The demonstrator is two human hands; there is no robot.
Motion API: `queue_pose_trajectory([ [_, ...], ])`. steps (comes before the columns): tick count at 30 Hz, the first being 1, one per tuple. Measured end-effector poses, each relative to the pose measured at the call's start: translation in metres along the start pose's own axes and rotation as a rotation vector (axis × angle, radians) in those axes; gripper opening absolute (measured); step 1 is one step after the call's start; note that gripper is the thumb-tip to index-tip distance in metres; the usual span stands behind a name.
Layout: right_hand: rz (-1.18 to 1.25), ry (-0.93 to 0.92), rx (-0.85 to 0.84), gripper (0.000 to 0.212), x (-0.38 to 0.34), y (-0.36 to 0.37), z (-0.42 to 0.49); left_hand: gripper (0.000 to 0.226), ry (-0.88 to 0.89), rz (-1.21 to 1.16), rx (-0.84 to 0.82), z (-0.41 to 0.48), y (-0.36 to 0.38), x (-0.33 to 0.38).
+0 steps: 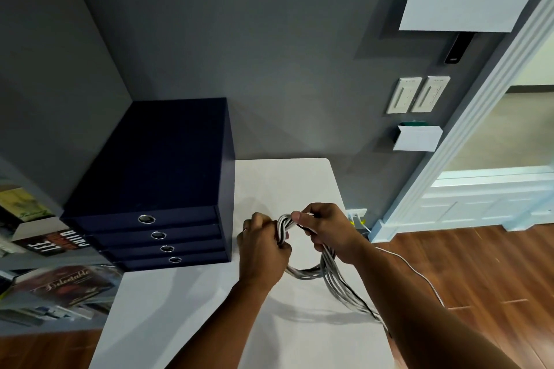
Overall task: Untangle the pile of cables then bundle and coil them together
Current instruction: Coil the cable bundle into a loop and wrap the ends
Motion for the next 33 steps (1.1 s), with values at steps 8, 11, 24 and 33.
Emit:
queue_pose_trajectory([
  [8, -0.023, -0.054, 0.031, 0.019, 0.01, -0.005, 0.005, 0.013, -0.151, -0.583, -0.595, -0.004, -0.003, 0.002],
  [11, -0.088, -0.037, -0.035, 0.015, 0.012, 0.0, 0.006, 0.055, -0.202, -0.661, -0.656, -0.005, -0.007, 0.003],
  [24, -0.567, -0.359, 0.033, 0.04, 0.02, 0.001, 0.003, 0.043, -0.354, -0.88, -0.506, 0.007, 0.006, -0.002],
  [33, -0.925, -0.606, 0.235, 0.053, 0.026, 0.002, 0.008, 0.027, -0.345, -0.738, -0.528, 0.016, 0.01, 0.001],
])
Point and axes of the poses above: each hand's wrist, its own z-axis towards the middle knuckle, its own y-axis out of the palm, x = y × z, the point moved 4 cm from there along z, towards the middle knuckle, and after that the axes turned 1 degree about -z, right-handed, at the moved point
